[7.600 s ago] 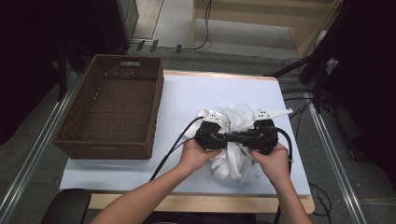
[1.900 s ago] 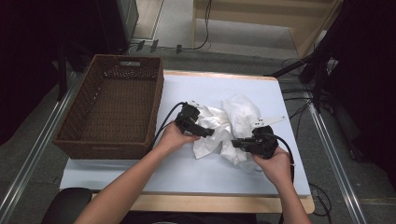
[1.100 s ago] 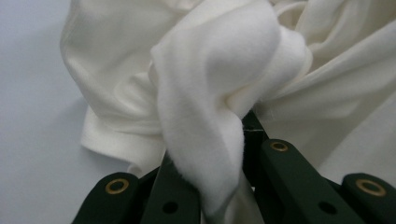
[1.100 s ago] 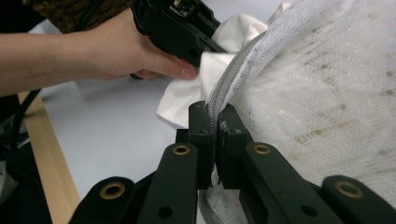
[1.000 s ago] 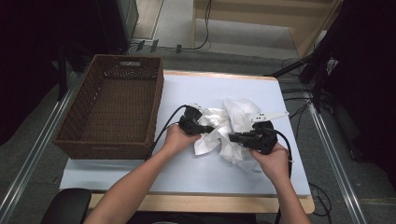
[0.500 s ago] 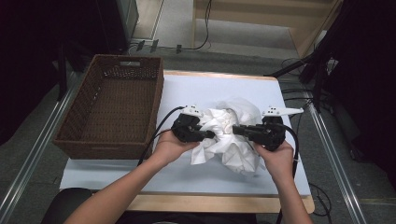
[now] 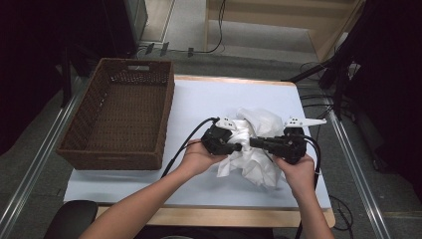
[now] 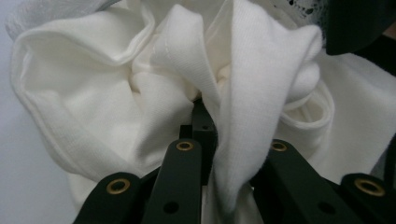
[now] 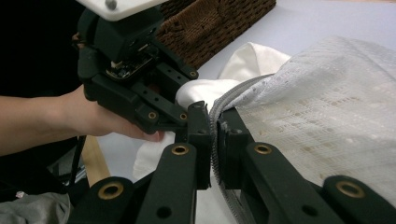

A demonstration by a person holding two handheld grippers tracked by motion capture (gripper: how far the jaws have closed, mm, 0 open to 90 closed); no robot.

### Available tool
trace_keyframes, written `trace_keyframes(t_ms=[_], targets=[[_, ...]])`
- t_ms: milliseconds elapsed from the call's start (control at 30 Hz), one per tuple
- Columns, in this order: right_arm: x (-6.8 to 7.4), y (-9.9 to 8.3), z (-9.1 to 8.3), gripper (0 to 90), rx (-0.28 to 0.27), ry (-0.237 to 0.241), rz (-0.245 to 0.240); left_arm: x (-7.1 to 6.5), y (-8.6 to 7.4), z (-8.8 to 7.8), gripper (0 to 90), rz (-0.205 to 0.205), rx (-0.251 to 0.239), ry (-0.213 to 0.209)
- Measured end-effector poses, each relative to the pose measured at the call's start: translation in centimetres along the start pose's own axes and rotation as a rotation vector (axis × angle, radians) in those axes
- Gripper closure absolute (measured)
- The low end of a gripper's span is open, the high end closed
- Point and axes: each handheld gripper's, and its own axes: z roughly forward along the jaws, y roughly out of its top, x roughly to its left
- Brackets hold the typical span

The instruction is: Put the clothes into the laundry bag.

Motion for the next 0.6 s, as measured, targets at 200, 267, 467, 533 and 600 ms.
trace_keyframes(t_ms=[200, 267, 467, 533, 600], targets=[[0.3, 0.6, 0.6, 87.4, -0.011, 0.002, -0.003, 1.5, -0.8, -2.9, 84.0, -0.07, -0.028, 0.002], [0.9, 1.1, 1.4, 87.5, -0.007, 0.024, -0.011, 1.4, -1.2, -4.8, 84.0, -0.085, -0.042, 0.021], [4.2, 3.1, 3.0, 87.9, 0.013, 0.077, -0.088, -0.6, -1.4, -9.9, 83.8, -0.058, -0.114, 0.099], [4.4, 2.9, 3.3, 87.9, 0.04, 0.061, -0.096, -0.8, -1.3, -8.9, 83.7, -0.025, -0.084, 0.117], [3.8, 2.0, 3.4, 87.9, 0.05, 0.063, -0.089, -0.3, -1.4, -7.1, 83.8, -0.062, -0.078, 0.084]])
